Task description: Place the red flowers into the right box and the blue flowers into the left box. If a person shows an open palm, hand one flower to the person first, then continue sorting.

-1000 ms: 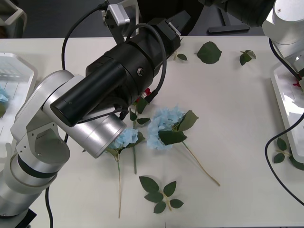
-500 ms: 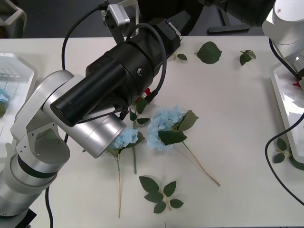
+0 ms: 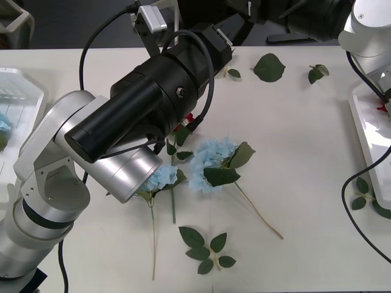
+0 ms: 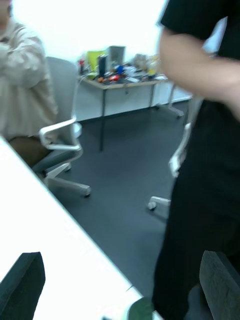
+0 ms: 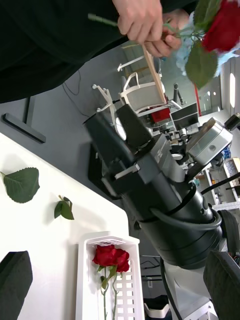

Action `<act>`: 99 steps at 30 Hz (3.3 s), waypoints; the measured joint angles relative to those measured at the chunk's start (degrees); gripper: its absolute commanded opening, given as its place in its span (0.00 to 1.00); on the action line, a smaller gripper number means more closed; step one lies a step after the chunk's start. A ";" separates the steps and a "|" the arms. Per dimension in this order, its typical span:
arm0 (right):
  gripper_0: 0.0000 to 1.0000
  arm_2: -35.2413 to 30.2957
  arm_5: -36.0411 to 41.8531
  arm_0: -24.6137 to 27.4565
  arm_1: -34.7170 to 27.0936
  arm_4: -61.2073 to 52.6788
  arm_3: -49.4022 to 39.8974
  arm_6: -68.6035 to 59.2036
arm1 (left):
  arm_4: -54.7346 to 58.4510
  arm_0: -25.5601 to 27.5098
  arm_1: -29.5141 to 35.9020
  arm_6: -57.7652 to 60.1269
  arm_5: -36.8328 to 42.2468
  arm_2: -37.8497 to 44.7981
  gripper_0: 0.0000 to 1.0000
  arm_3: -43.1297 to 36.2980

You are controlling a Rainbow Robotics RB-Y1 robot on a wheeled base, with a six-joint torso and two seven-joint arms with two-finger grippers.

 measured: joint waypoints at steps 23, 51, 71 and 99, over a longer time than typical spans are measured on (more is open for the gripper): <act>0.93 16.48 20.83 8.55 -11.04 9.23 -9.09 -40.15 | 37.30 0.05 2.83 -3.43 29.29 12.82 1.00 -10.47; 0.99 33.13 43.72 23.68 -13.39 65.57 -44.35 -83.55 | 87.47 18.95 10.79 -108.12 46.04 45.37 1.00 17.33; 0.08 32.57 39.01 23.59 3.89 72.00 -26.19 -83.66 | 98.10 38.81 19.66 -114.15 18.25 23.00 1.00 21.96; 0.00 13.33 39.01 22.73 1.83 53.13 -29.28 -73.21 | 67.19 29.34 13.86 -96.10 3.93 4.10 1.00 21.89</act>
